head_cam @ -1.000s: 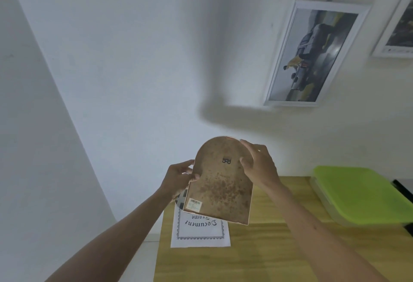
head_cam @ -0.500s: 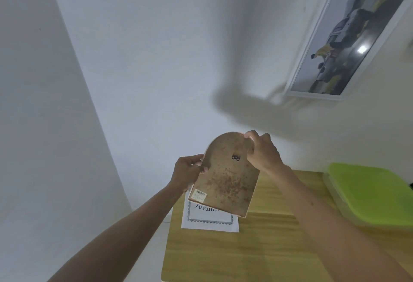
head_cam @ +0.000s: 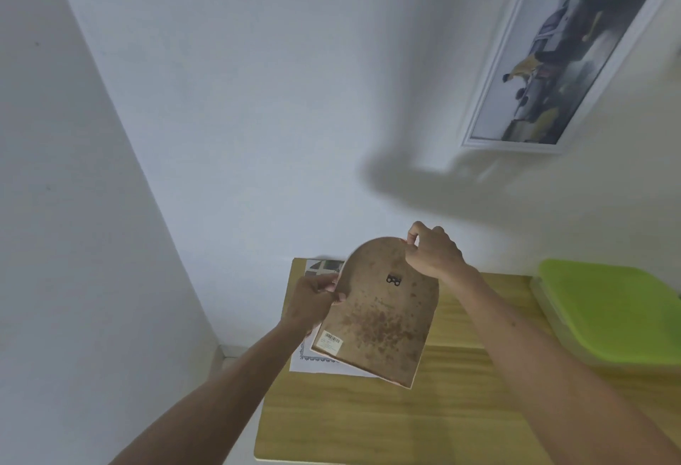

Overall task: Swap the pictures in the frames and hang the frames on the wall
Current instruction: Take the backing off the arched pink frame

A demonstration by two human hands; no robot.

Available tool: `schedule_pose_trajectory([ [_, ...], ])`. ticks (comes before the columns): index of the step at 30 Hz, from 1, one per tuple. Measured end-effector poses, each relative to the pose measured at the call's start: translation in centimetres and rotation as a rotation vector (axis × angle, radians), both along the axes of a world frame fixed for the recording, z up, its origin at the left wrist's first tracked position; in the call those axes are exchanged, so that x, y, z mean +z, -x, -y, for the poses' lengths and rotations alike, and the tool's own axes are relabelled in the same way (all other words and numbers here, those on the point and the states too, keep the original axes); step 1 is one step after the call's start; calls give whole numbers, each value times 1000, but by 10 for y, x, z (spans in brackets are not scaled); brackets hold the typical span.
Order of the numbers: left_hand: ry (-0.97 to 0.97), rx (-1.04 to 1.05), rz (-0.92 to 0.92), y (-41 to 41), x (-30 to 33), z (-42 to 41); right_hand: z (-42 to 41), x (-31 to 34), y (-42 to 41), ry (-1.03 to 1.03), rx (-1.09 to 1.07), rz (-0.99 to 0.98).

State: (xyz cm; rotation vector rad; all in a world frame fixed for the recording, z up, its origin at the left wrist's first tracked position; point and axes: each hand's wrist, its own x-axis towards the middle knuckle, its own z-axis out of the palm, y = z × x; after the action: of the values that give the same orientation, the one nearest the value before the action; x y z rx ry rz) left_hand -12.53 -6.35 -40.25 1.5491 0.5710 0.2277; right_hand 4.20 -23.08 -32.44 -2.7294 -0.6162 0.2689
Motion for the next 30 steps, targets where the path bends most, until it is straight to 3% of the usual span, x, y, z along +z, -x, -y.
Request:
schedule_pose_trajectory([
  [7, 27, 9, -65, -32, -5, 49, 46, -10, -42, -83, -1, -137],
  [13, 176, 88, -123, -70, -14, 103, 94, -14, -90, -215, 48, -195],
  [17, 252, 189, -149, -100, -27, 125, 129, -28, -108, -403, -38, -250],
  [25, 391, 373, -162, -138, -50, 168, 201, -73, -118, -513, -174, -549],
  [30, 373, 326, -157, -139, -57, 176, 229, -105, -131, -592, -256, -677],
])
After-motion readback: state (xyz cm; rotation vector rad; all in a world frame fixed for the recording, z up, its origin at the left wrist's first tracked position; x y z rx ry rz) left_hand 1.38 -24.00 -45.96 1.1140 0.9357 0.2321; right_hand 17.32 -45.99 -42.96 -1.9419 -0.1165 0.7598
